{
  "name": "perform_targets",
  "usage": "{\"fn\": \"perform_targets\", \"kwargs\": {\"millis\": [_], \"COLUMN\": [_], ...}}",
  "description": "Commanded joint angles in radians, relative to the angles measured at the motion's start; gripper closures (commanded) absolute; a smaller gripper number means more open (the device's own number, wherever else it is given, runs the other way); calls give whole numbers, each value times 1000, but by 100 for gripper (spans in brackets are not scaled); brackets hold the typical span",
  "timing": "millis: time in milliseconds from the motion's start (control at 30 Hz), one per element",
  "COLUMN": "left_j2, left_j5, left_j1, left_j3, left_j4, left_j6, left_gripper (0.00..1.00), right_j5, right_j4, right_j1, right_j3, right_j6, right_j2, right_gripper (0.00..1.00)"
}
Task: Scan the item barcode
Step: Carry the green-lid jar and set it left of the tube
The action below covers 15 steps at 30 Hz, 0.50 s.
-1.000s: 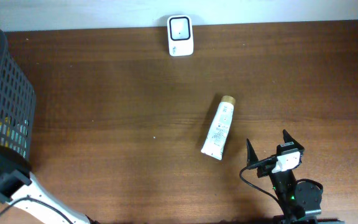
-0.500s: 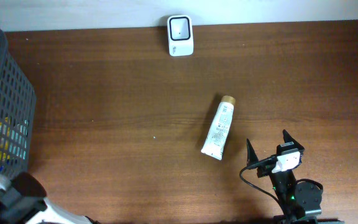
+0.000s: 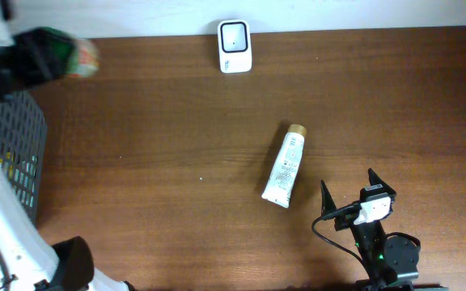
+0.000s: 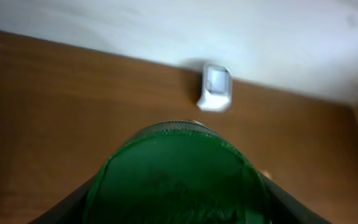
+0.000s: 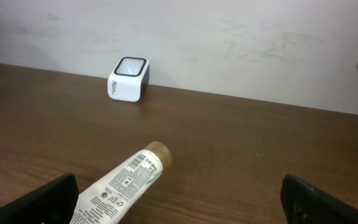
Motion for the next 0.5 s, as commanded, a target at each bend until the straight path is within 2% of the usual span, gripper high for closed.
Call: {"fn": "perform_targets", "kwargs": {"millis": [0,167,267,467], "left_j2": [-4,-3,-2,-2], "left_j5": [-82,-208,-269,-272], "left_j1": [-140,-327,-426,-538], "left_j3": [6,-51,-143,-421], "left_j4": [-39,-61,-46,139], "left_j6": [64,64,64,51], "left_gripper": [44,44,44,45], "right_j5": [-5,-5,-5,-5], "right_j4": [0,0,0,0], "right_j1": [-5,-5,-5,-5], "right_j3": [-9,-9,-9,-9], "right_j6": [-3,-3,-3,-3], "right_j2": [-10,-11,-10,-11], "right_gripper": [2,2,2,2]}}
